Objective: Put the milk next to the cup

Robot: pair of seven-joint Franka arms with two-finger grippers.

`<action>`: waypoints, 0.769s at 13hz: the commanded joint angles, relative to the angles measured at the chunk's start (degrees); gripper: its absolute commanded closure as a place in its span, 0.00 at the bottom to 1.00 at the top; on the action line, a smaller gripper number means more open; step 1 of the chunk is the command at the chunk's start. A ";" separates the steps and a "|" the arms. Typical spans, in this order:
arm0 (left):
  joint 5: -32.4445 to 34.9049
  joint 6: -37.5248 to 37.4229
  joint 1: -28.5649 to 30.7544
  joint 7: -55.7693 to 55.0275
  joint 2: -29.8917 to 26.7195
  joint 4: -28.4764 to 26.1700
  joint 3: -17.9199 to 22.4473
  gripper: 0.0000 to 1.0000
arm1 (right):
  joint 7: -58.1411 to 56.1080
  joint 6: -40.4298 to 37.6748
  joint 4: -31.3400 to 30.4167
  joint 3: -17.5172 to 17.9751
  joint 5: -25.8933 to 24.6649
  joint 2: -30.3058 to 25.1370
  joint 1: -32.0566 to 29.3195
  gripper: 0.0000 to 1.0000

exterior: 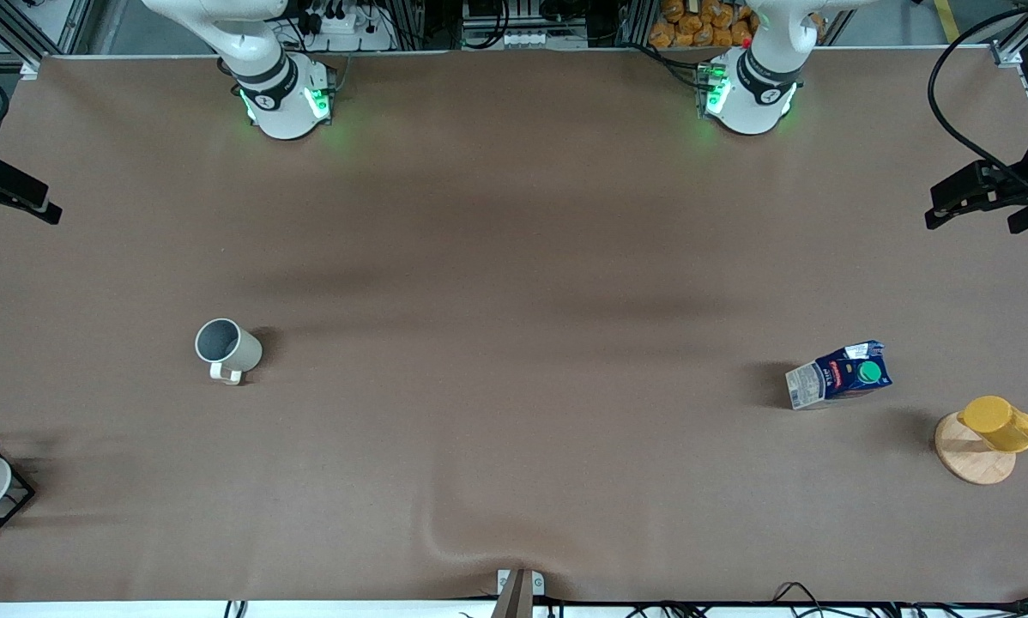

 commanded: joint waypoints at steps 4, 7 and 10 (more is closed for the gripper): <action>-1.26 -0.11 0.22 1.01 -1.54 -1.61 -0.64 0.00 | -0.18 -0.70 1.22 -0.04 0.80 1.22 -0.07 0.00; -1.26 -0.29 0.22 1.11 -1.36 -1.61 -0.55 0.00 | -0.10 -0.70 1.13 0.05 0.89 1.91 0.20 0.00; -1.16 -0.11 0.31 1.11 -1.01 -1.61 -0.56 0.00 | -0.10 -0.78 1.13 0.22 0.98 4.02 0.72 0.00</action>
